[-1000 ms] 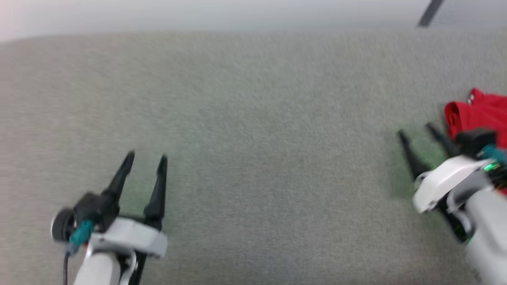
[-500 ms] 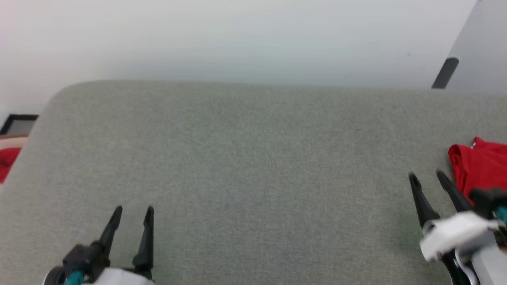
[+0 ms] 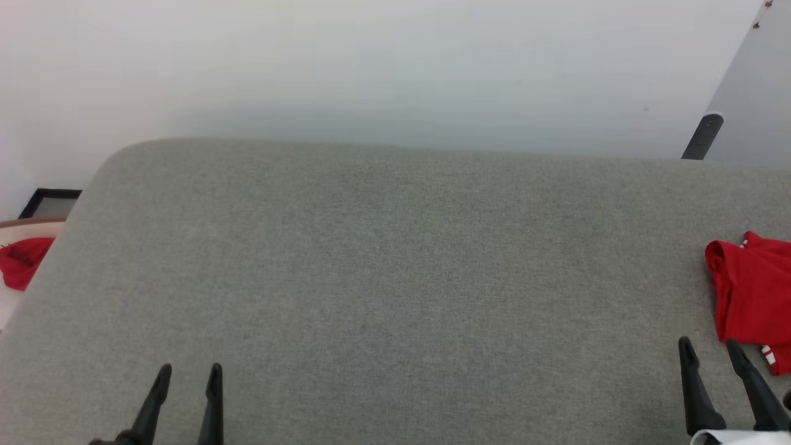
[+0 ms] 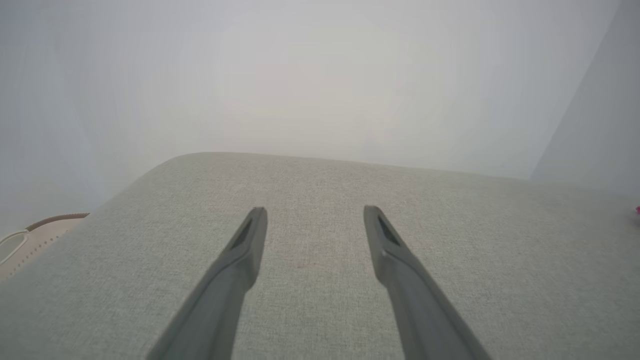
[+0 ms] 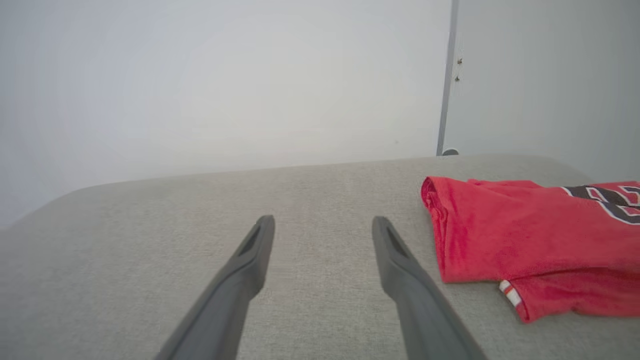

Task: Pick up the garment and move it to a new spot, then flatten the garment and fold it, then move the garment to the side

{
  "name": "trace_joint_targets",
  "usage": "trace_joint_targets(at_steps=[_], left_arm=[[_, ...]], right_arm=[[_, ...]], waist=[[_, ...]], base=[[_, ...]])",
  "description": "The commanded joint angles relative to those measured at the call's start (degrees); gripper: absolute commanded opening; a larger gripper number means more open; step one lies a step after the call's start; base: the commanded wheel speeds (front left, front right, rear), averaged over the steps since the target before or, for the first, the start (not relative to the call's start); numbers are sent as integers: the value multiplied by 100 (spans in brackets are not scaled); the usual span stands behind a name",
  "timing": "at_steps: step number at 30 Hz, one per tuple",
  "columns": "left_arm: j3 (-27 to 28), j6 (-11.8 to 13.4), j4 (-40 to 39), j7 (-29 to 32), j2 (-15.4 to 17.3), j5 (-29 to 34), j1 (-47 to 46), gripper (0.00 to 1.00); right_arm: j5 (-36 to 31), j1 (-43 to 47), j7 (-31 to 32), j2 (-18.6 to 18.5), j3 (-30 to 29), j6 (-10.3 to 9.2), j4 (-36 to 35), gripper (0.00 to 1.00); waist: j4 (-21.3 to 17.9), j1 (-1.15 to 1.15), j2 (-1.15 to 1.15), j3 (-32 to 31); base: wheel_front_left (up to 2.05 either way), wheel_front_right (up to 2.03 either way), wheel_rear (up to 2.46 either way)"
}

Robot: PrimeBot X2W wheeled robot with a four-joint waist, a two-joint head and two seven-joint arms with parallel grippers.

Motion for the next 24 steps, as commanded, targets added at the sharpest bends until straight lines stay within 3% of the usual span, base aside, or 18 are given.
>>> trace_joint_targets(at_steps=[1,8,24], left_arm=[[6,-23,-71,5,8,-64,106,100],[-224,-24,-257,5,194,-163,224,100],[-431,-25,-256,5,298,-247,62,100]], right_arm=[[-112,145,48,105,-98,-5,-238,100],[-437,630,450,477,-361,-5,-1250,100],[-513,660,694,644,-478,-5,-1665,100]], waist=[[-8,0,0,29],[-41,0,0,52],[-39,0,0,99]], base=[[0,0,0],[0,0,0],[0,0,0]])
